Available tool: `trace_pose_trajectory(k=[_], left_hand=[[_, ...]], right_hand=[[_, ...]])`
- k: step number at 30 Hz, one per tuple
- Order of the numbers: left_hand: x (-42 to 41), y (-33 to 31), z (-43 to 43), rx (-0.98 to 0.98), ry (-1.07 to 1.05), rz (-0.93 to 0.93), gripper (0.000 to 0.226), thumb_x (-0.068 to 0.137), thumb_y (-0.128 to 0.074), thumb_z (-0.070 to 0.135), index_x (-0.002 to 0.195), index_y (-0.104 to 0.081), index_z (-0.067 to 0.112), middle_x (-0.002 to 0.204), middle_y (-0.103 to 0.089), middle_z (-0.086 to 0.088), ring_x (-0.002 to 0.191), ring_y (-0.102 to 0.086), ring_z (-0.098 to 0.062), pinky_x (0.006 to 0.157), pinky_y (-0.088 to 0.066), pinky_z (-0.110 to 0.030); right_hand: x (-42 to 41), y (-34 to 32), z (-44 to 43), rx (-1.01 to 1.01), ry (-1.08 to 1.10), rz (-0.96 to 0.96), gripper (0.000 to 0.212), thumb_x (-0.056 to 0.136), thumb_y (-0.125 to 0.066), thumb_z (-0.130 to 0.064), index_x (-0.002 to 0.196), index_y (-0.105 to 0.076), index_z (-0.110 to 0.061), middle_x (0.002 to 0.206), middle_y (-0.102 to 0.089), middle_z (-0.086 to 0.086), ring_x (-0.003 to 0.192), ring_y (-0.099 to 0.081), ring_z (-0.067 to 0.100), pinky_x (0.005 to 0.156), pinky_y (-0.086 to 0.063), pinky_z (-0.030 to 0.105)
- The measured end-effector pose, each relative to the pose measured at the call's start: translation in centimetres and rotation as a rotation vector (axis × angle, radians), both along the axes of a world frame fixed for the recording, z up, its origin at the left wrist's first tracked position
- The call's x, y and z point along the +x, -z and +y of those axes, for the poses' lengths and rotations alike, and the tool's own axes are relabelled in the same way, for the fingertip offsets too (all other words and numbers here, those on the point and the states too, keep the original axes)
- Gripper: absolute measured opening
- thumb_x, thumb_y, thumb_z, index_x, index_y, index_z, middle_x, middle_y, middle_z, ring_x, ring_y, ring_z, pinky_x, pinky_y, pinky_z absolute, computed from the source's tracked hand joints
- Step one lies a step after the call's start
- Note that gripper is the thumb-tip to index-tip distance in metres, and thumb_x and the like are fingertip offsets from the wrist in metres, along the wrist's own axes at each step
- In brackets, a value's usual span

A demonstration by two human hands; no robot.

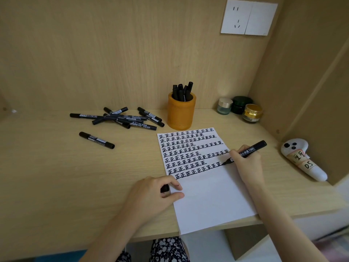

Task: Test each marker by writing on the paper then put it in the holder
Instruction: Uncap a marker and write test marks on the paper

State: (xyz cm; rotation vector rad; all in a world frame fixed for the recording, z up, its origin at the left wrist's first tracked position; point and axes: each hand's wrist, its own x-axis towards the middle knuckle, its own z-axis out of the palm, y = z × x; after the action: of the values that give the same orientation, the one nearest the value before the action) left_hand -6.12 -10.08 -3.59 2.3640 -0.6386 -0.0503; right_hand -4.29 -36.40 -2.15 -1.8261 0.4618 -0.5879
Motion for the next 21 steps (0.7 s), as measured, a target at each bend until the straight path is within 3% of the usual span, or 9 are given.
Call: trace_pose_trajectory(k=[2,5,8,11,14,15,17,19,21], left_hand=[[0.0,0.0,0.0,0.004,0.005,-0.002,0.019,0.077,-0.062,0.059,0.089,-0.063,0.044,0.044,-0.046,0.014,0.045,-0.042,-0.01,0.051,-0.036,-0.013],[0.0,0.0,0.0,0.004,0.013,-0.029,0.018,0.079,-0.06,0.058,0.09,-0.062,0.045,0.051,-0.055,0.012,0.05,-0.051,-0.012,0.052,-0.04,-0.014],[-0.2,-0.3,0.0,-0.027,0.034,-0.074,0.014,0.086,-0.055,0.051,0.095,-0.06,0.041,0.049,-0.05,0.012,0.047,-0.046,-0.006,0.049,-0.03,-0.011],[-0.5,-0.5,0.0,-0.138,0.039,-0.073,0.014,0.095,-0.042,0.04,0.104,-0.052,0.041,0.053,-0.043,0.01,0.048,-0.039,-0.007,0.047,-0.028,-0.017],[-0.6,-0.5,-0.1,-0.229,0.02,0.019,0.019,0.1,-0.033,0.032,0.114,-0.042,0.041,0.067,-0.048,0.01,0.056,-0.044,-0.008,0.057,-0.039,-0.023],[-0.5,-0.5,-0.1,-0.25,0.019,0.053,0.019,0.099,-0.032,0.034,0.115,-0.039,0.043,0.078,-0.054,0.012,0.067,-0.052,-0.007,0.069,-0.047,-0.026],[-0.5,-0.6,-0.2,-0.316,0.016,0.122,0.021,0.096,-0.035,0.038,0.116,-0.034,0.046,0.1,-0.059,0.018,0.098,-0.057,0.001,0.093,-0.045,-0.026],[-0.5,-0.9,-0.3,-0.367,-0.004,0.153,0.023,0.095,-0.045,0.033,0.114,-0.036,0.041,0.105,-0.063,0.022,0.097,-0.056,0.007,0.091,-0.041,-0.016],[-0.5,-1.1,-0.2,-0.395,-0.04,0.154,0.022,0.092,-0.055,0.028,0.107,-0.04,0.035,0.098,-0.067,0.027,0.083,-0.06,-0.007,0.081,-0.046,-0.023]], right_hand=[[0.0,0.1,-0.1,0.004,-0.004,-0.006,0.034,0.082,-0.06,-0.003,0.057,-0.041,-0.013,0.052,-0.035,-0.003,0.042,-0.03,0.006,0.04,-0.024,0.016],[0.1,0.2,-0.2,0.033,0.006,-0.035,0.031,0.084,-0.061,-0.007,0.059,-0.043,-0.014,0.055,-0.038,-0.002,0.047,-0.032,0.006,0.043,-0.026,0.016],[0.1,0.2,-0.3,0.09,0.01,-0.111,0.03,0.087,-0.064,-0.012,0.061,-0.048,-0.014,0.057,-0.044,-0.004,0.05,-0.041,0.003,0.05,-0.032,0.013],[0.0,0.0,-0.2,0.148,-0.026,-0.179,0.031,0.088,-0.067,-0.016,0.062,-0.05,-0.015,0.057,-0.048,-0.008,0.052,-0.045,0.001,0.061,-0.036,0.017],[-0.3,-0.6,0.1,0.179,-0.103,-0.207,0.03,0.087,-0.07,-0.021,0.064,-0.052,-0.015,0.053,-0.048,-0.012,0.054,-0.043,0.005,0.06,-0.036,0.017],[-0.4,-0.8,0.5,0.187,-0.14,-0.198,0.029,0.086,-0.07,-0.022,0.065,-0.052,-0.014,0.052,-0.047,-0.01,0.052,-0.041,0.006,0.056,-0.035,0.016],[-0.7,-1.3,1.3,0.243,-0.227,-0.162,0.028,0.083,-0.071,-0.028,0.067,-0.053,-0.014,0.051,-0.044,-0.006,0.049,-0.037,0.009,0.049,-0.032,0.016],[-0.8,-1.7,2.4,0.379,-0.329,-0.137,0.027,0.082,-0.067,-0.034,0.071,-0.057,-0.011,0.049,-0.043,-0.006,0.048,-0.038,0.011,0.049,-0.03,0.021],[-1.0,-2.1,3.4,0.491,-0.406,-0.107,0.025,0.088,-0.061,-0.031,0.077,-0.058,-0.008,0.048,-0.043,-0.004,0.047,-0.038,0.013,0.05,-0.033,0.022]])
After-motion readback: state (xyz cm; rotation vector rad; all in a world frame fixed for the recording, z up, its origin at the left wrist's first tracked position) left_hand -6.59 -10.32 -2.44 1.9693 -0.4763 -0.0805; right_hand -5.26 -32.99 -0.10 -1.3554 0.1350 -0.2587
